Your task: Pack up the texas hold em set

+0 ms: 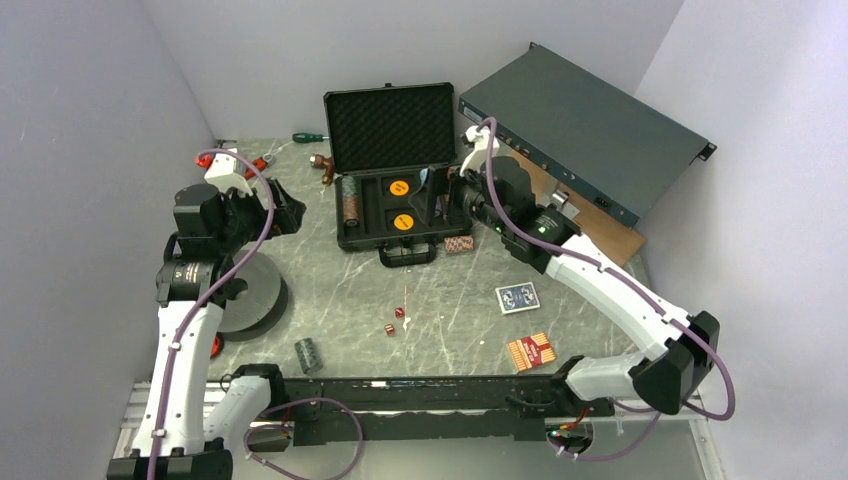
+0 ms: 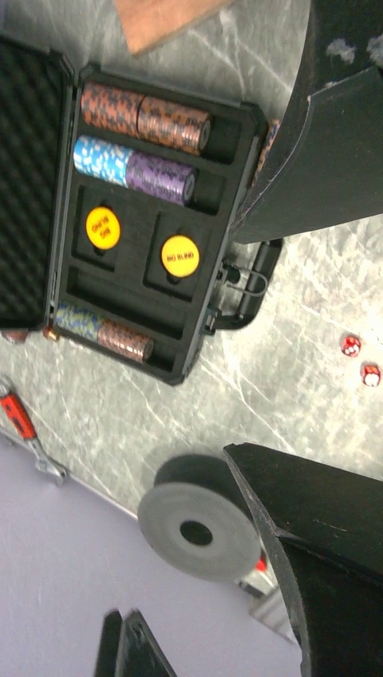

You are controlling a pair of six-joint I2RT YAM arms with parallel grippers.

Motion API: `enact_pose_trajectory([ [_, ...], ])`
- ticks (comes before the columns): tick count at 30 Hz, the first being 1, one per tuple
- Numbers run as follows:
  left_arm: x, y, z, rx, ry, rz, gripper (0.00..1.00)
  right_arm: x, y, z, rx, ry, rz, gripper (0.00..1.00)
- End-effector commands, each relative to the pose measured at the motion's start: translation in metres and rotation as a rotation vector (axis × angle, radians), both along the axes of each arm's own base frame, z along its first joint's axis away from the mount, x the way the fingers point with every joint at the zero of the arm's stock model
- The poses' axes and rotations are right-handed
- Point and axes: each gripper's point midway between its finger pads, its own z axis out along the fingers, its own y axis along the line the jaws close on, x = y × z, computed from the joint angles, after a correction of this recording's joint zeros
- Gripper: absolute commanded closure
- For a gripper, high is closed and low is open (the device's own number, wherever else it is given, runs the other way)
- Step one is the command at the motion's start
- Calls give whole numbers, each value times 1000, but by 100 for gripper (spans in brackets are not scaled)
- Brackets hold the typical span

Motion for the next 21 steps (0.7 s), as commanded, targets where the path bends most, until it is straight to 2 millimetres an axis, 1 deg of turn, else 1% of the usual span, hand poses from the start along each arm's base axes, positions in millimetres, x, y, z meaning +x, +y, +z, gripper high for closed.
enact_pose_trajectory([
  [1,3,-1,8,9,-32,-8,1,-42,21,36,192,-38,213,0],
  [2,3,-2,9,6,-33,-15,1,-53,26,33,223,-36,271,0],
  [4,4,-3,8,3,-31,-23,1,-68,32,30,328,-29,335,0],
  [5,4,-3,8,5,-30,-19,1,-73,37,31,389,-36,376,0],
  [6,4,-2,8,6,-27,-14,1,-74,41,31,420,-28,393,0],
  [7,4,-2,8,7,-26,-12,1,-68,44,24,400,14,370,0],
  [9,4,-1,7,7,-25,-11,1,-53,48,3,283,103,301,0],
  [11,4,-2,6,5,-23,-12,1,-42,49,-14,173,140,253,0],
  [17,4,0,6,11,-18,-5,1,-36,59,-64,-62,193,162,0],
  [21,4,0,6,11,-13,-5,1,-35,57,-90,-193,210,69,0],
])
